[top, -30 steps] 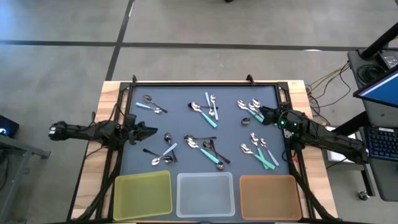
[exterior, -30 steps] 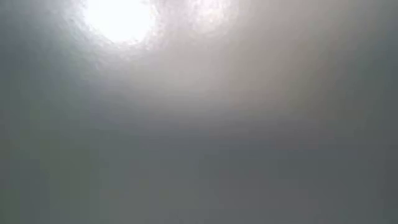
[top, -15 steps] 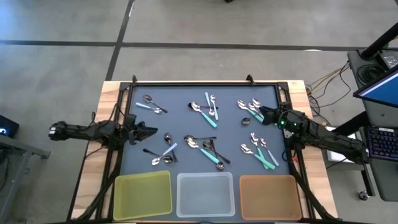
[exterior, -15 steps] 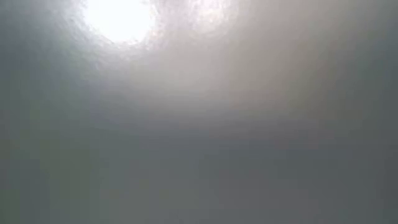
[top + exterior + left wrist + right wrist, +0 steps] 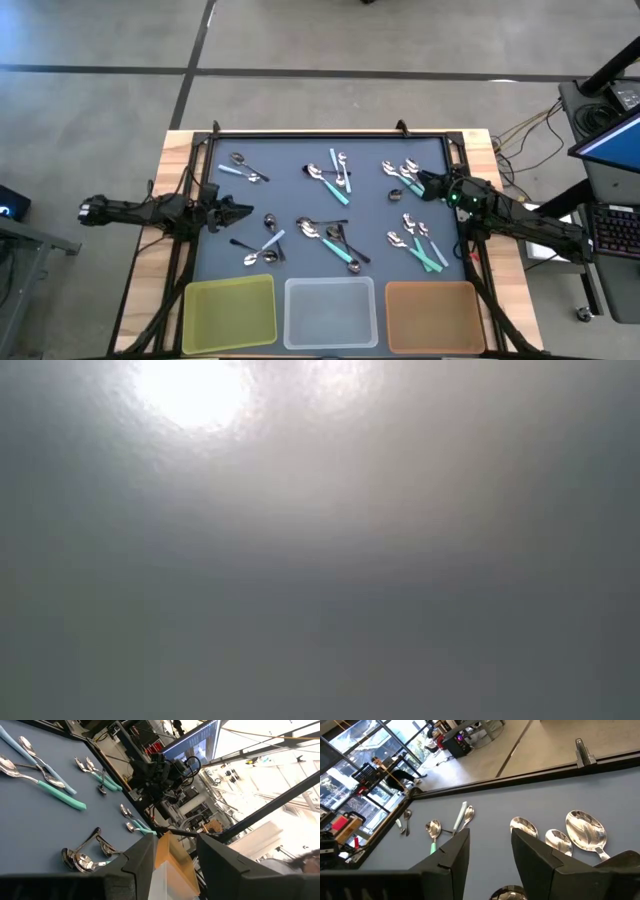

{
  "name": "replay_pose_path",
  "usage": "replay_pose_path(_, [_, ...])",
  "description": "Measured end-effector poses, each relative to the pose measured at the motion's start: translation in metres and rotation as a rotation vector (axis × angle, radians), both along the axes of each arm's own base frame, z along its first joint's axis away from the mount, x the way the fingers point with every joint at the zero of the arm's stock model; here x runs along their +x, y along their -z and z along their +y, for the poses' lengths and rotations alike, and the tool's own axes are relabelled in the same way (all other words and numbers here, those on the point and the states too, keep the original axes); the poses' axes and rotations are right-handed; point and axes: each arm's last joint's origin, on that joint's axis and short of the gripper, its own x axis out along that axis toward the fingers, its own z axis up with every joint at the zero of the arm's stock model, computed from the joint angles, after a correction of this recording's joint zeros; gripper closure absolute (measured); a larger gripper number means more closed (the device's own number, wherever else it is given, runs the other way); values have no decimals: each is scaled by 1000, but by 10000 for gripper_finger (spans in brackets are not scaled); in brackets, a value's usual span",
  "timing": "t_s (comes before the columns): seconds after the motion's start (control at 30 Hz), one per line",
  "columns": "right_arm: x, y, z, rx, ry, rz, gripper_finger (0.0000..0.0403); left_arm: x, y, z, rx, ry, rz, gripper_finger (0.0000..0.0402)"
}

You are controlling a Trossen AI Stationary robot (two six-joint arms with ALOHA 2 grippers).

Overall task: Sort silverware by color (type)
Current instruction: Put the blue spoon into the orange bin

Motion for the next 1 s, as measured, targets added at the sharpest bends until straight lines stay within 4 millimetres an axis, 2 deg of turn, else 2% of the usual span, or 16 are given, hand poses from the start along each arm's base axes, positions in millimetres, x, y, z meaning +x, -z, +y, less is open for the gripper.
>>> replay_pose_path(0.27, [0,0,0,35,16,-41,266,0,0,0,0,0,0,269])
replay_pose_path(1.0, [0,0,0,7,7,-6,266,0,0,0,0,0,0,269])
